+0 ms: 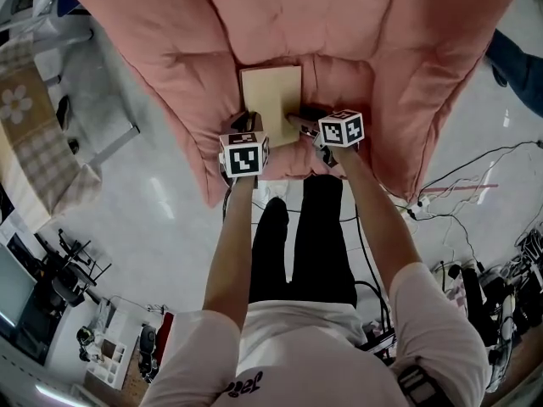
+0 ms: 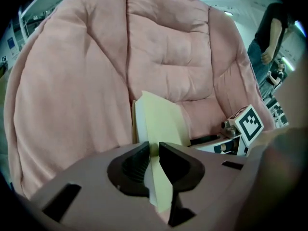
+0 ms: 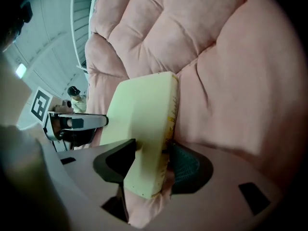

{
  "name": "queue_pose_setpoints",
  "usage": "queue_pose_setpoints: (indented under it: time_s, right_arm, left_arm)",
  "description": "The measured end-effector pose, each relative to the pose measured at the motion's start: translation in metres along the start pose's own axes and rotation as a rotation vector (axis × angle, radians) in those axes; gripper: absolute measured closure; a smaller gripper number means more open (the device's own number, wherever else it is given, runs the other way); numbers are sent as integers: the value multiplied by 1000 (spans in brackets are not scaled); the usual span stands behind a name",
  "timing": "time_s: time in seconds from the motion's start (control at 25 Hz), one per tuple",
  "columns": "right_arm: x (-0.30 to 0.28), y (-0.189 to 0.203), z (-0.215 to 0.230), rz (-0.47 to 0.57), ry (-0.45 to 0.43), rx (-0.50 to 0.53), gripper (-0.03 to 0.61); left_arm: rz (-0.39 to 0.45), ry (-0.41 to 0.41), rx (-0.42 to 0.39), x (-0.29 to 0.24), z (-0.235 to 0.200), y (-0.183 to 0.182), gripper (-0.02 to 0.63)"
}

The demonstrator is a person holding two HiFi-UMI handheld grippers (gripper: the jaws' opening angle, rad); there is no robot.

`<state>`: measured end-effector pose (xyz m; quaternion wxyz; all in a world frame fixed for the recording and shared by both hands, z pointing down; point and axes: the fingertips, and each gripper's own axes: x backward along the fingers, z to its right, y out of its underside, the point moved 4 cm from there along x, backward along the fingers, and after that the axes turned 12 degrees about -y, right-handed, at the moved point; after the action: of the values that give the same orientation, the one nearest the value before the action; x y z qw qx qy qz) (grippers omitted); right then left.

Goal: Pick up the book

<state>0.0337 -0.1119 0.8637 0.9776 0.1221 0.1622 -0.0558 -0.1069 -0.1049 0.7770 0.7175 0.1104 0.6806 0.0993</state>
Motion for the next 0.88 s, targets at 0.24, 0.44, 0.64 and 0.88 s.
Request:
queue_pose_setpoints:
  time_s: [0.24,0.44,0.64,0.88]
  right_arm:
    - [9,2,-13,-28,86,17,370]
    - [26,5,-36,-37,178,84,374]
    - [49,-3,-78,22,235,151,377]
    - [90,-24,-144,145,331,280,388]
  left_arm:
    - [7,42,44,12,0,-2,562]
    - [44,83,43,35,7,3,568]
    - [118,110,75,72,7,-4,569]
    - [248,184,86,132,9,-25,569]
